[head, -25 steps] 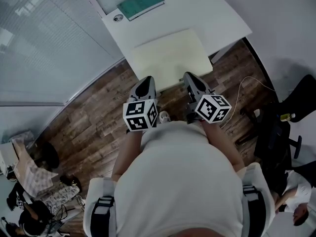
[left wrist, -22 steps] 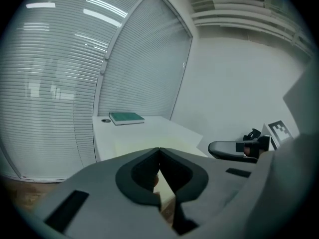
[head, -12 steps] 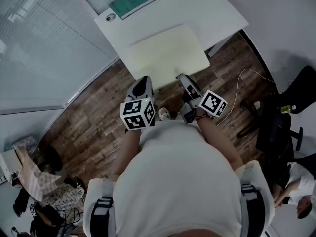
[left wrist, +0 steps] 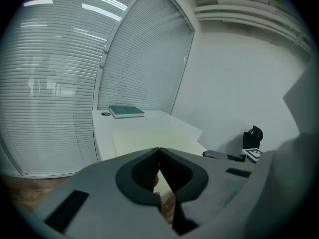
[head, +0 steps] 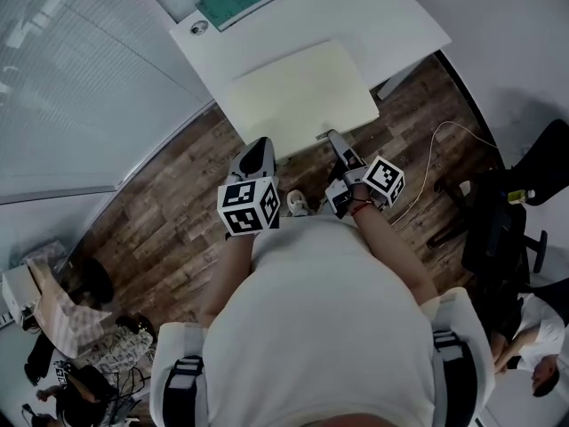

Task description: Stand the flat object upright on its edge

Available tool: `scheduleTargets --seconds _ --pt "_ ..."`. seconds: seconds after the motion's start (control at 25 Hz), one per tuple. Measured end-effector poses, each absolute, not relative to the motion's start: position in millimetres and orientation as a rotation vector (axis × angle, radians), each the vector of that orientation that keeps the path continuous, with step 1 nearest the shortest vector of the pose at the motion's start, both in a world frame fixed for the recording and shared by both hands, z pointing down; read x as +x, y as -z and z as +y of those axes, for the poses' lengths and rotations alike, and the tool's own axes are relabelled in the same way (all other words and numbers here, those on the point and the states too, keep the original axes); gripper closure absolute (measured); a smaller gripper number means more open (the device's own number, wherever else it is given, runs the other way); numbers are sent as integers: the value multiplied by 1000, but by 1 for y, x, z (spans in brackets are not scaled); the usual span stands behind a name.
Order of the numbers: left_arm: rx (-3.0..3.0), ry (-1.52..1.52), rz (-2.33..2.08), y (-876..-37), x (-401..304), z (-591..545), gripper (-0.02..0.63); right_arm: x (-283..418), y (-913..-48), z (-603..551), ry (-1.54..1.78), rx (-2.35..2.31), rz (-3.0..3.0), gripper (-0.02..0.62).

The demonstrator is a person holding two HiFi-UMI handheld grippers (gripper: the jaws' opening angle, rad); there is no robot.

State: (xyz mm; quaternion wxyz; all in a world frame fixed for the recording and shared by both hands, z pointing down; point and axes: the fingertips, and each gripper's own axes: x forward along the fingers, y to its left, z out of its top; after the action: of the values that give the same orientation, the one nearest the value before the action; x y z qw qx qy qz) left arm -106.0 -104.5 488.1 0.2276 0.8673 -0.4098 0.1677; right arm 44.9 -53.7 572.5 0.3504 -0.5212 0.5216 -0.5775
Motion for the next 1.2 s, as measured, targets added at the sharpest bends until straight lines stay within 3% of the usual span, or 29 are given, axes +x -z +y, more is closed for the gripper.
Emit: scheduleTargets --seconds 1.2 --pt "2319 -510 -1242 -497 -145 -114 586 38 -625 -133 1527 -1238 1172 135"
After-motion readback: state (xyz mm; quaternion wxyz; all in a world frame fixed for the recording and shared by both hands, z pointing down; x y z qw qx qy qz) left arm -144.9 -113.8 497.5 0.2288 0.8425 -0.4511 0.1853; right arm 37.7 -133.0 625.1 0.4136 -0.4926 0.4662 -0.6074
